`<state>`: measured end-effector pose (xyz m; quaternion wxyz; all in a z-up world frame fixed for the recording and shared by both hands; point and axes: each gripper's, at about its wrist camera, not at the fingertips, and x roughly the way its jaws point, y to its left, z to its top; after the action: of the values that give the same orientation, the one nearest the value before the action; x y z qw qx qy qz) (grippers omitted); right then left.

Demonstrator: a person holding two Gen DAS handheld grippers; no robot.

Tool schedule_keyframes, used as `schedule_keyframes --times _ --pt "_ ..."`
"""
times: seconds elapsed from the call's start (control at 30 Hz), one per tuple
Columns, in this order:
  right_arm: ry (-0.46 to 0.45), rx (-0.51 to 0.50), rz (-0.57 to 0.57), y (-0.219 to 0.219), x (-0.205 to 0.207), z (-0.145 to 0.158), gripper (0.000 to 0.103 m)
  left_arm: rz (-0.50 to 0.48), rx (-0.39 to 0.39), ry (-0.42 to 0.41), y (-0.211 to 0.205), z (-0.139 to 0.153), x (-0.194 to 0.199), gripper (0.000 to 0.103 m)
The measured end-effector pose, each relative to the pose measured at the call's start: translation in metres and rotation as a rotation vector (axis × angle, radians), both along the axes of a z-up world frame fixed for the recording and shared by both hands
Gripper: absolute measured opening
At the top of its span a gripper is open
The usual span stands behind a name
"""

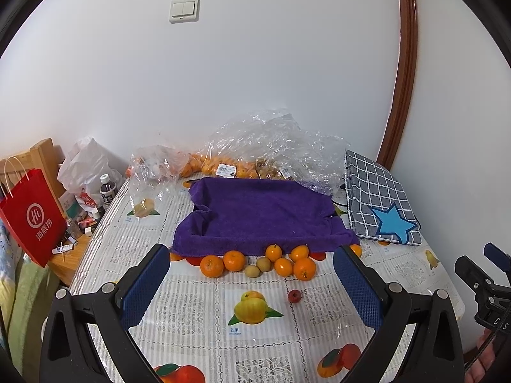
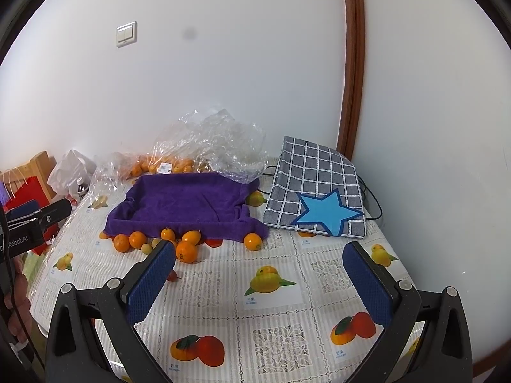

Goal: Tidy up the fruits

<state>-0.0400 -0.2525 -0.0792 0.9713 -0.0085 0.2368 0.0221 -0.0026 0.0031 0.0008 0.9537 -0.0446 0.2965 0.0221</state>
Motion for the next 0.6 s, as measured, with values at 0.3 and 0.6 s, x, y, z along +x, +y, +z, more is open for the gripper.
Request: schedule_keyframes --times 0.3,0.6 --pt "0.003 -0.004 0.010 0.0042 0.0005 -0.0008 0.103 0.001 0.001 0.000 -0.0002 -0.0007 -0.0008 0.103" --pt "0.012 -0.010 0.013 0.0079 0.0007 -0.0045 0.103 -0.001 0.000 0.000 0.0008 -0.0005 -0.0009 0.103"
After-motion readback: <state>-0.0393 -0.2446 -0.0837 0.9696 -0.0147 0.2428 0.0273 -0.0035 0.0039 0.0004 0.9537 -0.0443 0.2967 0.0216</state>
